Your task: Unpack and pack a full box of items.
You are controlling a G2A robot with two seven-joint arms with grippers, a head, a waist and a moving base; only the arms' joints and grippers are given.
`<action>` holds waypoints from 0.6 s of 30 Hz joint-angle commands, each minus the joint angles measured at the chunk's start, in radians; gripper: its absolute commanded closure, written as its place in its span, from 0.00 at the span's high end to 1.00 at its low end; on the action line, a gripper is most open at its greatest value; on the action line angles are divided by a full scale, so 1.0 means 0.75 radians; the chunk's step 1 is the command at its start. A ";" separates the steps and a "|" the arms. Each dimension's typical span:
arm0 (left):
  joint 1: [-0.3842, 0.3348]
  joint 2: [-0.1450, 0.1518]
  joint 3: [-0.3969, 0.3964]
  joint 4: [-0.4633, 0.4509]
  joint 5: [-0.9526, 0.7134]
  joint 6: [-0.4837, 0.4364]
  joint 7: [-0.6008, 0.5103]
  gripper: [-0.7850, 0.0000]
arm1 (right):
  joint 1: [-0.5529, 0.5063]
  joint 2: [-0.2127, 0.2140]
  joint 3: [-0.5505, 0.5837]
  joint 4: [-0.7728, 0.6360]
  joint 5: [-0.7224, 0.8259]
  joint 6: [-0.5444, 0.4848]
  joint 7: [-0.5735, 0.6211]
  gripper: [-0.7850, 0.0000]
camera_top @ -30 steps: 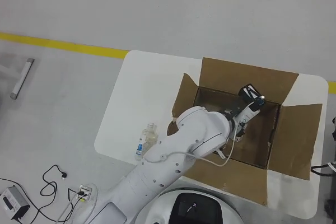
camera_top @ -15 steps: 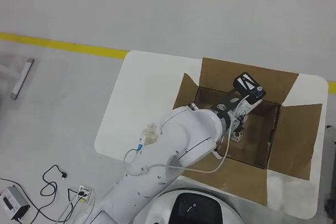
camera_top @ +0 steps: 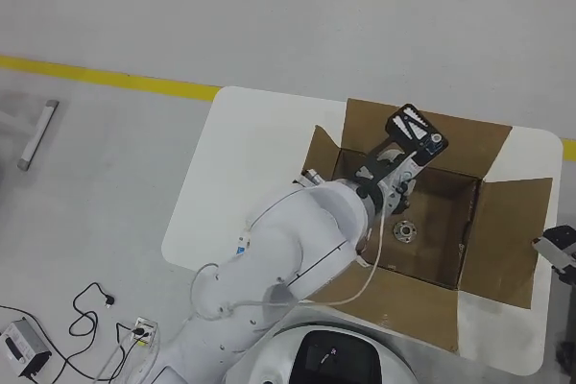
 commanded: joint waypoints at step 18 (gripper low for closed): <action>0.197 0.045 -0.146 -0.359 0.307 0.015 -0.145 0.00 | 0.028 0.003 -0.020 -0.001 -0.037 0.066 0.044 0.00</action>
